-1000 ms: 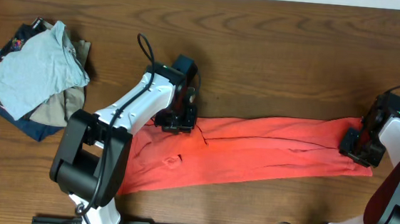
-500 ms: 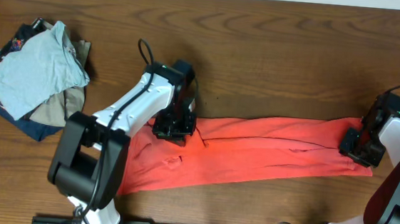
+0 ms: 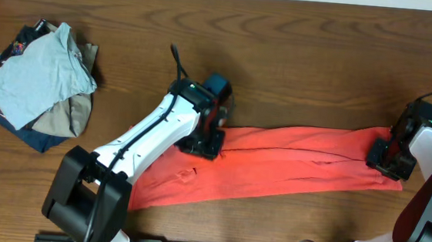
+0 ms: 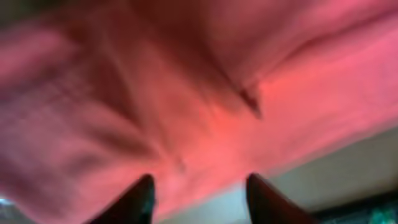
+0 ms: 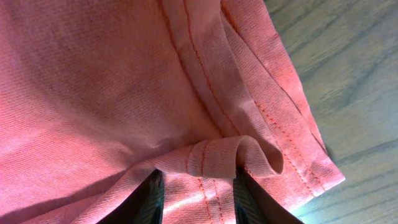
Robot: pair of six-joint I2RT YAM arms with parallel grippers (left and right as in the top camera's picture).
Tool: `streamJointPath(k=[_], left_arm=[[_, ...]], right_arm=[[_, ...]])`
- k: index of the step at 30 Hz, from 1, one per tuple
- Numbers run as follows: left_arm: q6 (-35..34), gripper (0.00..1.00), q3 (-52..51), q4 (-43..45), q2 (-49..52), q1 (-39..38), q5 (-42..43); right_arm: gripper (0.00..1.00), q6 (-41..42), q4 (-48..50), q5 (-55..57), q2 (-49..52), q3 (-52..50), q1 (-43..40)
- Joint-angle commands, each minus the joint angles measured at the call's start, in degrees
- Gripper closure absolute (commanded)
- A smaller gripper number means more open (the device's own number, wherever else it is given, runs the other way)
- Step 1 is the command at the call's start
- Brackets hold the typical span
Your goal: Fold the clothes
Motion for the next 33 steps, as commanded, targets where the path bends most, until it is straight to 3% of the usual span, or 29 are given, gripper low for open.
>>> streamJointPath(k=[1, 7, 17, 19, 22, 26, 33], left_arm=[[-2.6, 0.44, -0.3, 4.7, 0.2, 1.2, -9.0], [-3.6, 0.41, -0.3, 11.6, 3.2, 1.8, -8.2], [-3.9, 0.43, -0.3, 12.5, 8.7, 1.9, -8.9], [-4.9, 0.51, -0.3, 12.5, 8.7, 1.9, -8.9], [-5.3, 0.77, -0.3, 12.2, 8.7, 1.9, -7.1], [-5.3, 0.93, -0.3, 10.8, 8.7, 1.9, -5.5], [-5.0, 0.94, 0.0, 4.7, 4.9, 1.8, 5.5]], right_arm=[[0.64, 0.9, -0.1, -0.1, -1.1, -0.3, -0.2], [0.64, 0.9, -0.3, -0.1, -1.1, -0.3, -0.2], [0.64, 0.9, -0.3, -0.1, -1.1, -0.3, -0.2], [0.64, 0.9, -0.3, -0.1, -1.1, -0.3, -0.2], [0.64, 0.9, -0.2, -0.1, -1.1, -0.3, -0.2], [0.64, 0.9, -0.2, -0.1, -1.1, -0.3, -0.2], [0.65, 0.9, -0.3, -0.1, -1.1, -0.3, -0.2]])
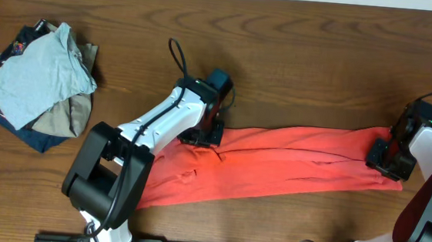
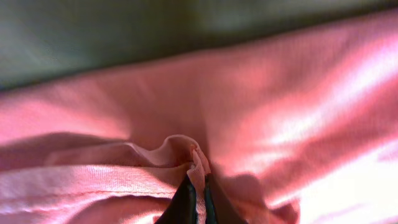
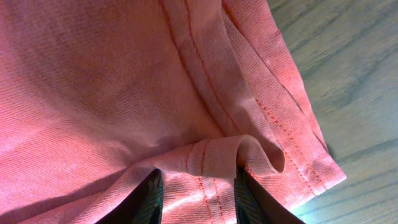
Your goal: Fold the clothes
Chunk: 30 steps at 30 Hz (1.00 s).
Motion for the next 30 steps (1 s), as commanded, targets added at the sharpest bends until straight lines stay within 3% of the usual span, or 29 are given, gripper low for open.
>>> streamJointPath(k=[1, 12, 19, 27, 29, 30], left_arm=[[0.4, 0.94, 0.0, -2.3, -4.7, 0.2, 9.2], [0.3, 0.94, -0.1, -7.0, -9.7, -5.2, 10.9], [-1.6, 0.94, -0.1, -3.9, -9.4, -12.2, 6.2], [-5.8, 0.93, -0.3, 0.4, -6.8, -13.3, 4.6], [-5.9, 0.91, -0.3, 0.4, -5.5, -13.3, 4.6], [-5.9, 0.83, -0.3, 0.4, -5.0, -13.3, 4.5]], right_arm=[[0.64, 0.9, 0.0, 0.0, -1.1, -0.3, -0.2], [0.64, 0.9, -0.3, 0.0, -1.1, -0.3, -0.2], [0.64, 0.9, -0.3, -0.1, -1.1, -0.3, -0.2], [0.64, 0.9, -0.5, -0.1, -1.1, -0.3, -0.2], [0.64, 0.9, -0.7, -0.1, -1.1, -0.3, -0.2], [0.64, 0.9, -0.7, -0.1, -1.1, -0.3, -0.2]])
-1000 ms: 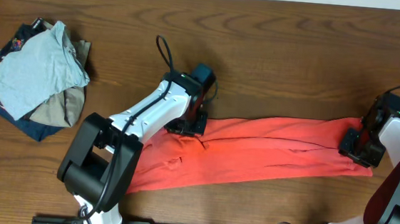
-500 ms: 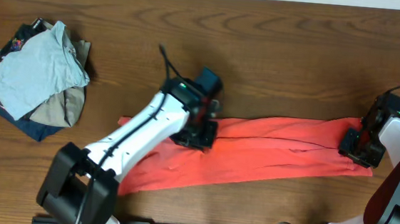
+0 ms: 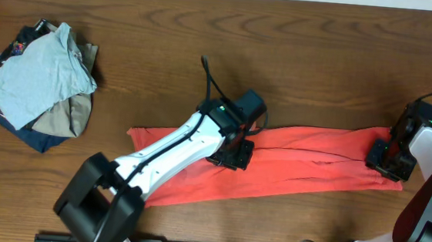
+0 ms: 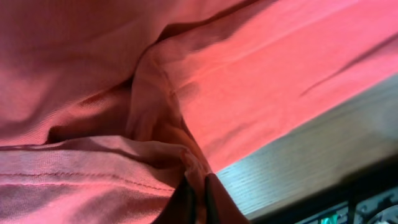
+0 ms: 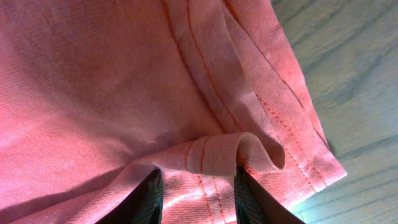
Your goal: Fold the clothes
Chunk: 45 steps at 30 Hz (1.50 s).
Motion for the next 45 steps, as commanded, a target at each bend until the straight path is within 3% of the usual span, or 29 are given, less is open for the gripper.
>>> streamJointPath(k=[1, 4, 9, 17, 20, 25, 31, 38, 45], left_arm=[[-1.8, 0.71, -0.3, 0.1, 2.3, 0.0, -1.0], [-1.8, 0.64, -0.2, 0.4, 2.5, 0.4, -5.3], [-1.8, 0.63, 0.0, -0.7, 0.8, 4.2, -8.0], [-4.8, 0.63, 0.0, -8.9, -4.1, 17.6, -8.4], [-6.8, 0.63, -0.3, -11.4, -3.9, 22.8, -8.4], [-8.3, 0.62, -4.1, -10.0, -3.9, 29.1, -8.3], [-8.0, 0.62, -13.1, -5.0, -3.9, 30.3, -6.6], [-8.0, 0.62, -23.2, 5.8, -3.9, 30.3, -6.2], [-8.0, 0.56, -25.8, 17.7, -3.6, 30.3, -6.3]], right_arm=[[0.64, 0.9, -0.1, -0.1, -1.1, -0.3, -0.2], [0.64, 0.9, -0.1, -0.1, -1.1, -0.3, -0.2], [0.62, 0.1, -0.8, -0.4, -1.2, 0.2, -0.2], [0.4, -5.7, -10.2, -2.6, -1.2, 9.5, -0.3], [0.36, -11.2, -11.0, -8.8, -1.2, 10.9, -0.3], [0.36, -12.7, -11.8, -13.2, -1.1, 10.3, -0.3], [0.46, -12.7, -12.1, -14.3, -1.1, 7.4, 0.4], [0.47, -10.9, -6.9, -14.3, -1.1, 1.9, 0.6], [0.46, -4.4, 5.7, -14.3, -1.1, -4.1, 0.6]])
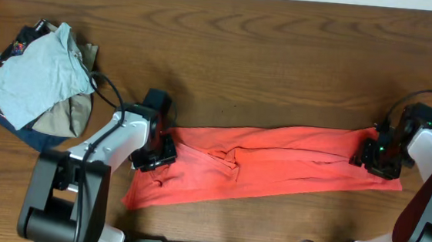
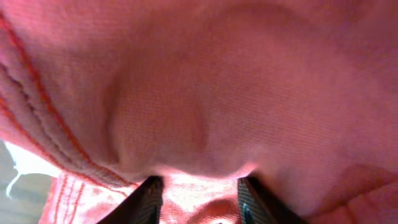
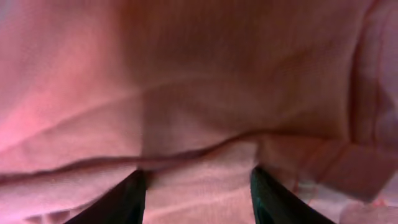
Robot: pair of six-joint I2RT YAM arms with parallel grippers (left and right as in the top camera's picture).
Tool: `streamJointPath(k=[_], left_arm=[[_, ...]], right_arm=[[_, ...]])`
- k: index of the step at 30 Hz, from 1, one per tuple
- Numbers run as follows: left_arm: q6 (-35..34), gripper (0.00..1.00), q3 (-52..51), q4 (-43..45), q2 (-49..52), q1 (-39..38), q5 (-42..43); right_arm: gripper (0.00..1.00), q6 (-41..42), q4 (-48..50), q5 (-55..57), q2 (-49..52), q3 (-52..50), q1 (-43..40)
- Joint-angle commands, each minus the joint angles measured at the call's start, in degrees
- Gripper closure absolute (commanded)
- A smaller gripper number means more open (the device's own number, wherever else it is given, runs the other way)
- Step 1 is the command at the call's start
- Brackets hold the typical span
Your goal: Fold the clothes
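A red garment (image 1: 290,162) lies flat on the wooden table as a long band, with a small ridge (image 1: 232,161) near its middle. My left gripper (image 1: 155,153) sits on its left end. In the left wrist view it (image 2: 200,200) stands open, red cloth and a stitched hem (image 2: 56,143) filling the frame. My right gripper (image 1: 375,158) rests on the garment's right end. The blurred right wrist view shows it (image 3: 199,199) open too, fingers wide apart over red cloth.
A pile of other clothes (image 1: 37,84), grey-blue on top, lies at the far left of the table. Bare wood (image 1: 282,64) stretches behind the garment. The arm bases stand at the front edge.
My left gripper was shut on a fold at the garment's middle; it now stands open on the left end. My right gripper's fingers are wider apart and it sits slightly further left.
My left gripper was open over the garment left of centre, then shut on a fold at its upper edge, then held that fold at the middle. The garment now lies as a straighter band. My right gripper stayed on the right hem fold until opening now.
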Motion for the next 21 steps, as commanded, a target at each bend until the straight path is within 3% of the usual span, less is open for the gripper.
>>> streamJointPath(k=[1, 8, 14, 21], left_arm=[[0.1, 0.55, -1.2, 9.0, 2.7, 0.0, -0.3], [-0.6, 0.48, -1.2, 19.8, 7.8, 0.5, -0.7], [-2.8, 0.47, -0.7, 24.9, 9.9, 4.5, 0.3], [3.3, 0.48, 4.4, 19.5, 7.2, 9.3, 8.6]], right_arm=[[0.47, 5.2, 5.7, -0.5, -0.3, -2.7, 0.5], [0.43, 5.7, 20.2, -2.8, -0.3, -4.4, 0.5], [0.4, 5.6, 28.9, -9.7, -0.3, -4.2, 1.1], [0.36, 1.1, 19.6, -7.8, -2.3, 2.1, 0.8]])
